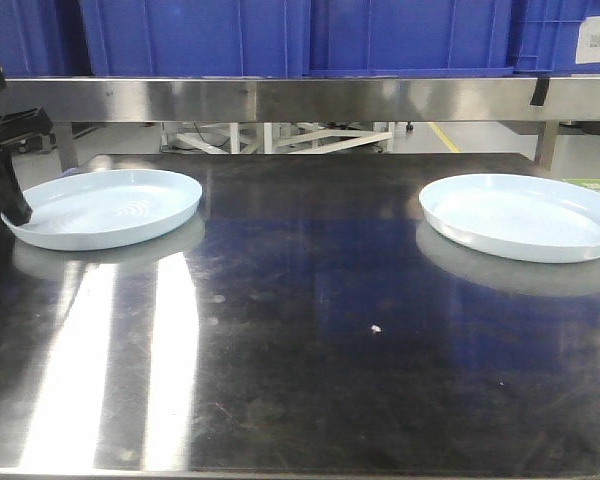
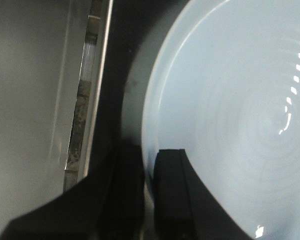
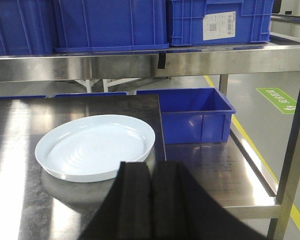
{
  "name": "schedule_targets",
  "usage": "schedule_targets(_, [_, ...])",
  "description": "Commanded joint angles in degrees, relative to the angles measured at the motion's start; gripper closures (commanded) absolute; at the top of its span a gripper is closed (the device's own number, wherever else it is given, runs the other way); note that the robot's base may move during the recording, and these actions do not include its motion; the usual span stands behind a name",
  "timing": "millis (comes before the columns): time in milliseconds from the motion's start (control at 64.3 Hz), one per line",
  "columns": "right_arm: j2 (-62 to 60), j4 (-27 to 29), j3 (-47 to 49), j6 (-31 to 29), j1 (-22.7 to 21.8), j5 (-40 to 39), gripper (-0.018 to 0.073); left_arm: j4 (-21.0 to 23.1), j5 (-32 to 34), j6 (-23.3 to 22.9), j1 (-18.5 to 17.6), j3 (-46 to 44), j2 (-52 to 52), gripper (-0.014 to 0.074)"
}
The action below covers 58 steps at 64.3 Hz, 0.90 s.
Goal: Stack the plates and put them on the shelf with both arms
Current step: 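Lower the left gripper onto the rim of the plate nearer the left arm, then grasp the plate rim with the left gripper and slide it toward the table center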
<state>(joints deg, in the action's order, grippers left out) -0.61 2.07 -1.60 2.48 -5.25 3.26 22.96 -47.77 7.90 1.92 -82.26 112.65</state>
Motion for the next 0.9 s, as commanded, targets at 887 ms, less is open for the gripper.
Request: schedule_targets(887, [-1.08, -0.16, -0.07, -0.19, 0.09, -5.19, 0.0529, 9.88, -2.70, -0.62, -18.15, -11.45, -3.48, 0.0514])
